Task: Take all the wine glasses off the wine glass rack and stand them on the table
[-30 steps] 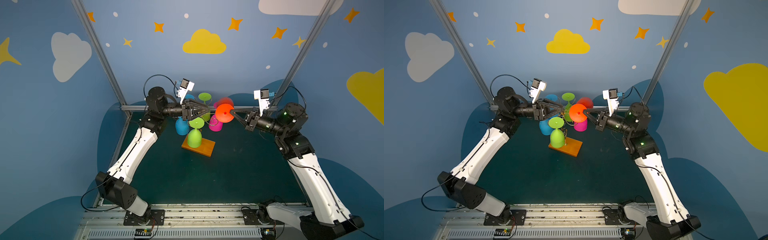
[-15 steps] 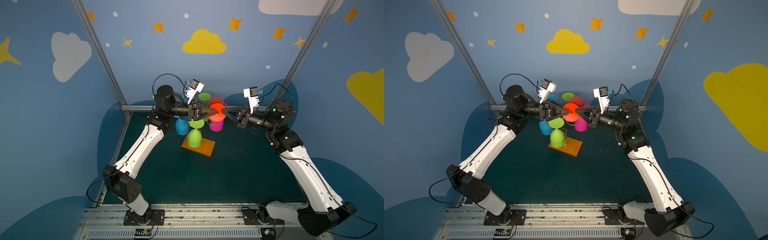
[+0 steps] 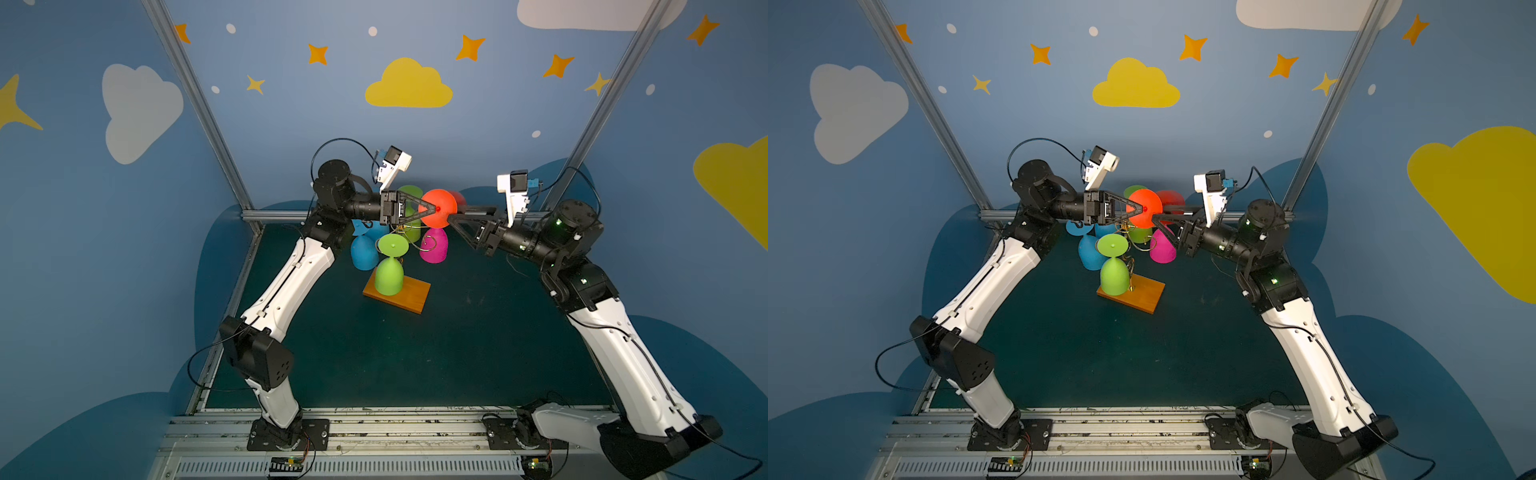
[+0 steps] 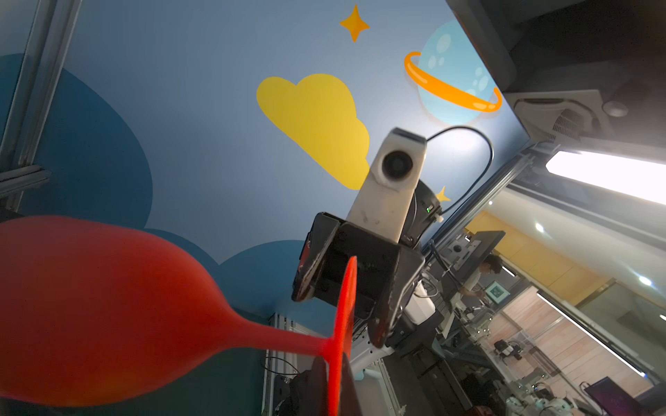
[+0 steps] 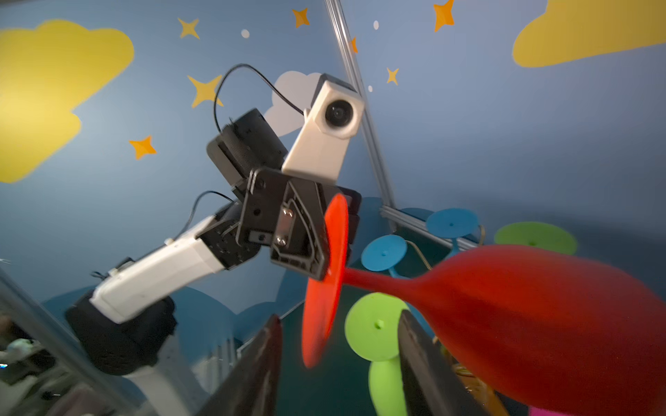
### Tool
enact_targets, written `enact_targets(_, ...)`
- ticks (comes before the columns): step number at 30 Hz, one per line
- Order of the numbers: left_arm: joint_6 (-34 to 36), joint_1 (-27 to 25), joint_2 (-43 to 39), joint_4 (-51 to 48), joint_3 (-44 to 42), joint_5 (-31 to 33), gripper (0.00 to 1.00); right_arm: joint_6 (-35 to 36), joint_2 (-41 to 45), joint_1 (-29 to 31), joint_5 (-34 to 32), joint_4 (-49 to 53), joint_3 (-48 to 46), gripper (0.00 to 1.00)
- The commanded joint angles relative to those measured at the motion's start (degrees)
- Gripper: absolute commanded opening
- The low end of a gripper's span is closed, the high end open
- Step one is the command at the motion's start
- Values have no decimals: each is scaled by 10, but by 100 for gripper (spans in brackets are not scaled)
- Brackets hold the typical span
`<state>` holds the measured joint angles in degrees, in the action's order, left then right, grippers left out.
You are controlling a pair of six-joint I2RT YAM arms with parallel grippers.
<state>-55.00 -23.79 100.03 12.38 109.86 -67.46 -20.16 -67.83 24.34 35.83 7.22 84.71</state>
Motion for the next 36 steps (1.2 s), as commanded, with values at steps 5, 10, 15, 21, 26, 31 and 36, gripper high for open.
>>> enact_targets(5, -92, 14, 21, -20, 102, -15, 4, 175, 79, -3, -152, -9, -90, 82)
enact_targets(10, -127, 12, 39, -35, 137, -33, 4, 294, 79, -5, -186, -111, -165, 92)
enact_targets(15, -121, 12, 45, -75, 152, -37, 4, 383, 56, -6, -167, -161, -173, 94)
enact_targets(21, -123, 12, 47, -94, 152, -34, 4, 446, 29, -9, -118, -210, -170, 94)
enact_targets(26, -130, 10, 43, -86, 146, -35, 4, 456, -1, -10, -88, -219, -147, 94)
enact_targets(31, -137, 8, 42, -76, 142, -38, 4, 453, -30, -11, -76, -221, -120, 94)
enact_targets(36, -148, 7, 43, -62, 140, -41, 4, 451, -55, -12, -68, -224, -100, 94)
